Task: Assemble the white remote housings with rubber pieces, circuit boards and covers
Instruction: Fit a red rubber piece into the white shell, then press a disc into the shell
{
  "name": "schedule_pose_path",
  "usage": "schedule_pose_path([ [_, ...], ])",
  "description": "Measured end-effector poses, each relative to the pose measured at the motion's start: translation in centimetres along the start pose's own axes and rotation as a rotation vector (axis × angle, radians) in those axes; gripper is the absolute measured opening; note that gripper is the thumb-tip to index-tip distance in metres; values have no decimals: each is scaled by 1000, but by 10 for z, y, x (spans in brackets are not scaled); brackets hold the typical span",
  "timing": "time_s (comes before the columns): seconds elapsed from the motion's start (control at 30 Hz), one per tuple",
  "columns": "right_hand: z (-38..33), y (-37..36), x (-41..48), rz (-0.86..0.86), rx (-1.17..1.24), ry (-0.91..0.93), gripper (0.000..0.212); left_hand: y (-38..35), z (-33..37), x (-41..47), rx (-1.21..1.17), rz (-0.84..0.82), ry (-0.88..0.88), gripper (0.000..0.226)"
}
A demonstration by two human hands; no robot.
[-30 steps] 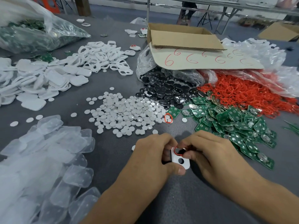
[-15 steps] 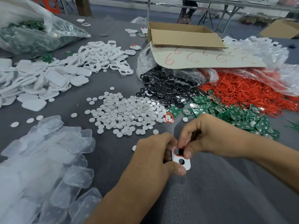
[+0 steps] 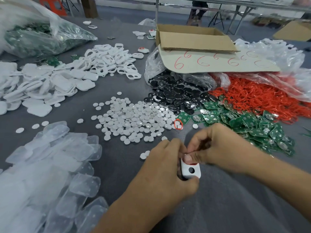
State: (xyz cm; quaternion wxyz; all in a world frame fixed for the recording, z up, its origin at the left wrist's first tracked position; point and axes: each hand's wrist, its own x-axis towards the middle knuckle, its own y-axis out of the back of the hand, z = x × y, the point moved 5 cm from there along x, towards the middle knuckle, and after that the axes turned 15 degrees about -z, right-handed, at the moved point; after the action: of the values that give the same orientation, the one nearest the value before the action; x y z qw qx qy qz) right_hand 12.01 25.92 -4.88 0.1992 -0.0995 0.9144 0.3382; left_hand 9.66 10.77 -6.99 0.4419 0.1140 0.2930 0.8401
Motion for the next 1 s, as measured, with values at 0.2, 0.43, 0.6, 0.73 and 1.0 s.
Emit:
schedule_pose_path([
  [0.2,15,-17,-16,295,223,121,14,0,0,0,31,6,27,32],
  [0.43,-19,51,50,587,-288,-10,27,2,7,-1,54,12,-25,31],
  [0.6,-16,62,93,499,-382,-67,19,4,7,3,9,50,-96,38],
  [0.73,-12,60,91,577,-467,25,12,3,3,5,-42,20,-78,28],
  [1.0,1,29,22,565,463,249,15,5,-2,5,-20,41,-62,40],
])
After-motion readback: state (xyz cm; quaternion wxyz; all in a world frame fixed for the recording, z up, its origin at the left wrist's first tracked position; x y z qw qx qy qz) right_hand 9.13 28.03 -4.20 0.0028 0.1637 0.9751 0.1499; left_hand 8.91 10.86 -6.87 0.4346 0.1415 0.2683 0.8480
